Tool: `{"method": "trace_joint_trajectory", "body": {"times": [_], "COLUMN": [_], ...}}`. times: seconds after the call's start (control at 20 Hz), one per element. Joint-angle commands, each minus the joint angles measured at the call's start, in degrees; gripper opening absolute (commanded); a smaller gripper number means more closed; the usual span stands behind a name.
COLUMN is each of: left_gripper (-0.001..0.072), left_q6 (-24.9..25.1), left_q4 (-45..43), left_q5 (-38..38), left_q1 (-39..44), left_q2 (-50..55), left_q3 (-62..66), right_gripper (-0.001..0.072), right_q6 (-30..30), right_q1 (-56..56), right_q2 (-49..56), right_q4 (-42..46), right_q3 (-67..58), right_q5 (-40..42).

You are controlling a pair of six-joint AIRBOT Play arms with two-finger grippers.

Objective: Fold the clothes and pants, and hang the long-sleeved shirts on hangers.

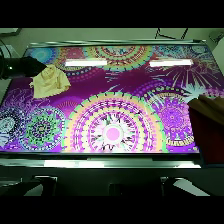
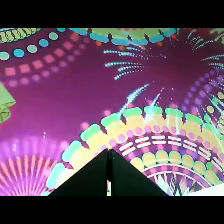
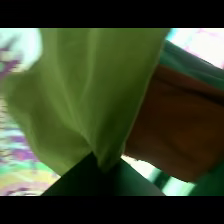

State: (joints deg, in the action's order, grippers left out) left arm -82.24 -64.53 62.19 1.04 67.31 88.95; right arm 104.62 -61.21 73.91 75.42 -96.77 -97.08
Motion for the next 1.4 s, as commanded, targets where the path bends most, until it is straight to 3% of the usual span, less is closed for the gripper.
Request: {"method": "trace_joint_trajectory", "body": {"times": [0.0,0.15,0.35,0.4,0.45,0.5,0.6,0.7,0.85,0.9,1.0,1.05,1.1,1.15,1.2,1.25,1.35], "left_gripper": [0.0025,0.0025,0.0025,0.0025,0.0025,0.0025,0.0025,0.0024,0.0022,0.0022,0.0024,0.0081,0.0419,0.0710,0.0714,0.0713,0.0714], "left_q6": [-0.04,-0.04,-0.04,-0.04,-0.04,-0.15,-0.66,0.07,-0.09,-4.33,-11.37,-11.69,-11.72,-12.09,-10.21,-8.61,-7.61], "left_q4": [0.02,0.00,0.00,-0.02,0.00,0.04,2.82,4.09,-4.11,-10.84,-21.57,-24.44,-25.07,-24.85,-24.81,-23.78,-20.26], "left_q5": [0.04,0.04,0.20,0.17,0.13,-0.17,-1.99,-9.97,-22.08,-21.24,-11.87,-4.81,3.76,12.90,21.31,23.91,17.79], "left_q1": [0.28,0.61,1.77,2.29,2.54,2.67,2.62,2.82,3.58,3.69,3.67,3.65,3.54,3.45,3.48,3.52,3.58], "left_q2": [0.00,0.00,0.22,0.35,0.50,0.55,0.52,0.55,1.46,2.60,5.62,7.52,9.79,12.04,13.97,14.40,10.73], "left_q3": [-0.02,-0.02,-0.02,-0.02,-0.02,0.00,1.36,4.42,8.00,8.48,8.11,7.54,6.47,5.01,2.45,-1.46,-11.45], "right_gripper": [0.0039,0.0053,0.0054,0.0177,0.0529,0.0697,0.0716,0.0710,0.0675,0.0674,0.0674,0.0674,0.0674,0.0674,0.0675,0.0675,0.0677], "right_q6": [-0.50,-0.48,-1.42,-2.51,-3.98,-7.34,-8.85,-11.93,-16.02,-15.80,-13.27,-9.57,-6.25,-5.62,-6.34,-7.74,-7.61], "right_q1": [-0.44,-0.44,-0.42,-0.42,-0.42,-0.42,-0.35,0.70,11.23,17.51,30.69,37.33,42.58,47.52,51.78,55.41,60.81], "right_q2": [-3.58,-7.58,-8.13,-8.13,-8.22,-8.26,-8.26,-8.26,-8.31,-8.31,-7.02,-4.98,-2.51,0.55,3.45,5.84,9.03], "right_q4": [13.46,17.25,17.38,18.58,20.04,20.15,16.24,4.90,-4.35,-4.39,-3.06,-1.16,-0.72,-1.81,-3.56,-4.28,-2.34], "right_q3": [12.28,27.32,37.13,37.51,37.20,35.56,28.11,17.22,4.31,2.67,2.69,3.19,3.87,4.42,4.79,4.79,4.79], "right_q5": [0.63,5.95,9.60,9.73,10.23,10.36,14.03,22.40,32.89,34.60,33.38,30.53,26.73,22.05,17.79,14.49,11.52]}}
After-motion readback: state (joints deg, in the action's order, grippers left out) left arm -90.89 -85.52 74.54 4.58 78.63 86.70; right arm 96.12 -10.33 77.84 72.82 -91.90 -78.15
